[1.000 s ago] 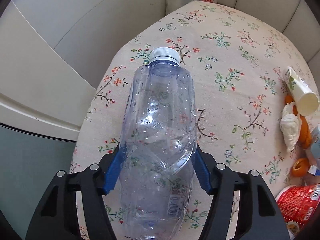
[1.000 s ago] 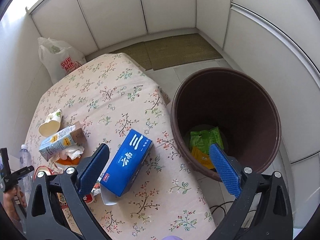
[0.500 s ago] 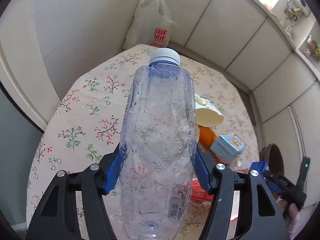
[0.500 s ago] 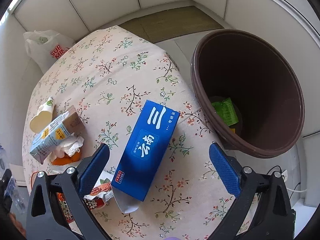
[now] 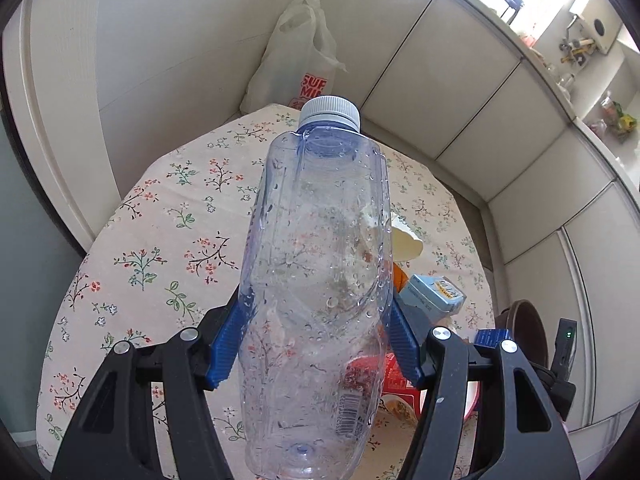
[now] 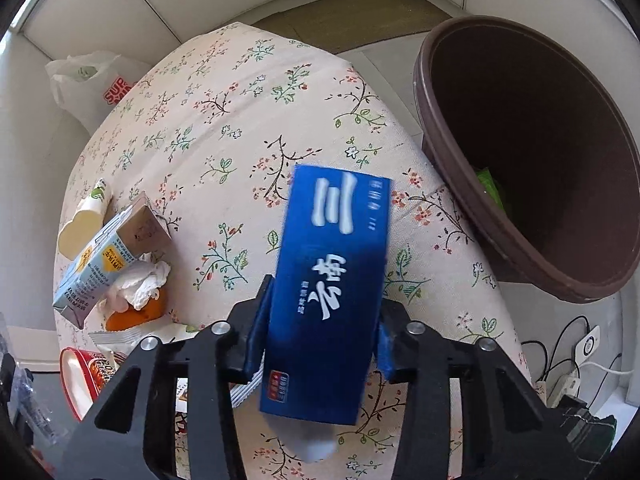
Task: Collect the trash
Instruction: 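Lift the blue box with the right gripper and drop it into the bin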
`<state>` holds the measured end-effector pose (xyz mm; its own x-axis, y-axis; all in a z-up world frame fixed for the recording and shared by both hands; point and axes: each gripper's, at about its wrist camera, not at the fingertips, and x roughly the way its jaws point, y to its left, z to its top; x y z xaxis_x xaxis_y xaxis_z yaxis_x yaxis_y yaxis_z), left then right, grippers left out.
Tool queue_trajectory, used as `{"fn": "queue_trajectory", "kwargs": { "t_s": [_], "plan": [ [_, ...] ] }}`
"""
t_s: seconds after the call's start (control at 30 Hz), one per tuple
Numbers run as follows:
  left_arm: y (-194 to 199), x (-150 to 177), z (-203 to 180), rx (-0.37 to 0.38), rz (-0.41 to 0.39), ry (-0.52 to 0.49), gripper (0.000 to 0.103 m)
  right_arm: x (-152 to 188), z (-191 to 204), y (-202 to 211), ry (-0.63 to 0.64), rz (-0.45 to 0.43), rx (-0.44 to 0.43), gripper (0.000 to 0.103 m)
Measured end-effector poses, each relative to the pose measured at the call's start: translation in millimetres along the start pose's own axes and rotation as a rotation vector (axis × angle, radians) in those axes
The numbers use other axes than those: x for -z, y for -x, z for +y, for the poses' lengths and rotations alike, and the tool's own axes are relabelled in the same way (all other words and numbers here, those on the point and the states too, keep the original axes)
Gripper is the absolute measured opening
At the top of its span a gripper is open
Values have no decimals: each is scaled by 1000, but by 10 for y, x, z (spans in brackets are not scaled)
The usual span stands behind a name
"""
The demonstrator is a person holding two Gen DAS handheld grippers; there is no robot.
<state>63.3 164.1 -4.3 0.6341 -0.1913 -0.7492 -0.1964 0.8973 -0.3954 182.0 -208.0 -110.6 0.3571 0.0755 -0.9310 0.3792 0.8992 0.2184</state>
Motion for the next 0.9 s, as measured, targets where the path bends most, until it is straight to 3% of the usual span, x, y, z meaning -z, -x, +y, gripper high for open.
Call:
{"fn": "queue_trajectory", "kwargs": {
  "t_s": [0.33,0.53,0.9],
  "plan": [
    [-128,11,-102,14,-3,-2,63,19,174,319,76,-106,-48,37],
    [-158,6,-207,41,-9,-4,63,-8,224,644,104,-214,-92,38],
    [-206,-3,-648,114,-28,-32,63,-41,-62,1296,89,-435,-114,38]
  ]
}}
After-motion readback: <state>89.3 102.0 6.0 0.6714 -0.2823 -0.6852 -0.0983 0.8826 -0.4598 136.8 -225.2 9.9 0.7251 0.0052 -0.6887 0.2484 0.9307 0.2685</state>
